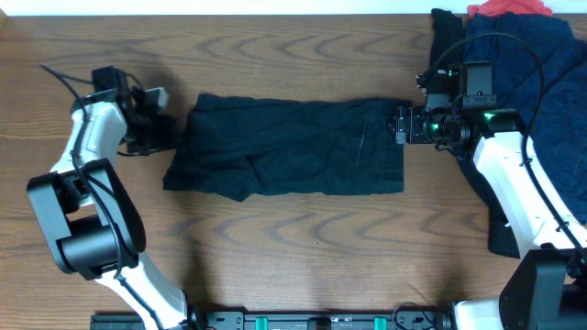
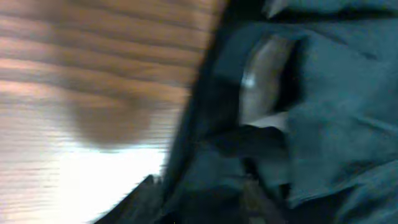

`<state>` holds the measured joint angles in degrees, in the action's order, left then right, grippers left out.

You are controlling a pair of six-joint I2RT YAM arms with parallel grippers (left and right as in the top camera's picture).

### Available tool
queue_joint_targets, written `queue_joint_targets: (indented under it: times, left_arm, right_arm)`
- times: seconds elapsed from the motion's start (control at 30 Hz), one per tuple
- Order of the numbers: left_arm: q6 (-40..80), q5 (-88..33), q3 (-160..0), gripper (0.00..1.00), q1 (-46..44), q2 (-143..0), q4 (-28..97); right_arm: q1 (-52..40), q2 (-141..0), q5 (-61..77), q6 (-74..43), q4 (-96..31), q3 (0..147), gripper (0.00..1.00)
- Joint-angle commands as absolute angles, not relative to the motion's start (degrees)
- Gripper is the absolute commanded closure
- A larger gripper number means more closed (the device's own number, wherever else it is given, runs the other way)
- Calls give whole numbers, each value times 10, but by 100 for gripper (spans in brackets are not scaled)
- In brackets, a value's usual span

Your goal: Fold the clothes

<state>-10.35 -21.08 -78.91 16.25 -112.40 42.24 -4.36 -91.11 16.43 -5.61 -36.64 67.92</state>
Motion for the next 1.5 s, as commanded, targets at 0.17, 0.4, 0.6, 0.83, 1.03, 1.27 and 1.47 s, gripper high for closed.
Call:
queue_joint_targets:
  times: [0.17, 0.4, 0.6, 0.83, 1.03, 1.27, 1.47]
  left_arm:
    - [-90, -267, -800, 81, 160, -1117, 424]
    - [-178, -338, -794, 92, 159, -1118, 436]
    - [-261, -448, -789, 94, 159, -1118, 432]
    - [-265, -436, -782, 94, 159, -1131, 429]
    - [-265, -431, -771, 94, 159, -1161, 424]
    - [-258, -430, -771, 94, 159, -1204, 409]
    - [-231, -382, -771, 94, 159, -1213, 401]
  right_arm:
    - [-47, -914, 161, -51, -366, 685, 19]
    - [-47, -914, 162, -61, -373, 685, 22]
    - [-56, -914, 165, -64, -373, 685, 26]
    - [-72, -914, 165, -64, -371, 685, 37]
    - [-74, -915, 156, -69, -371, 685, 37]
    - [-53, -945, 157, -81, -352, 685, 18]
    - [-29, -1011, 214, -71, -331, 685, 11]
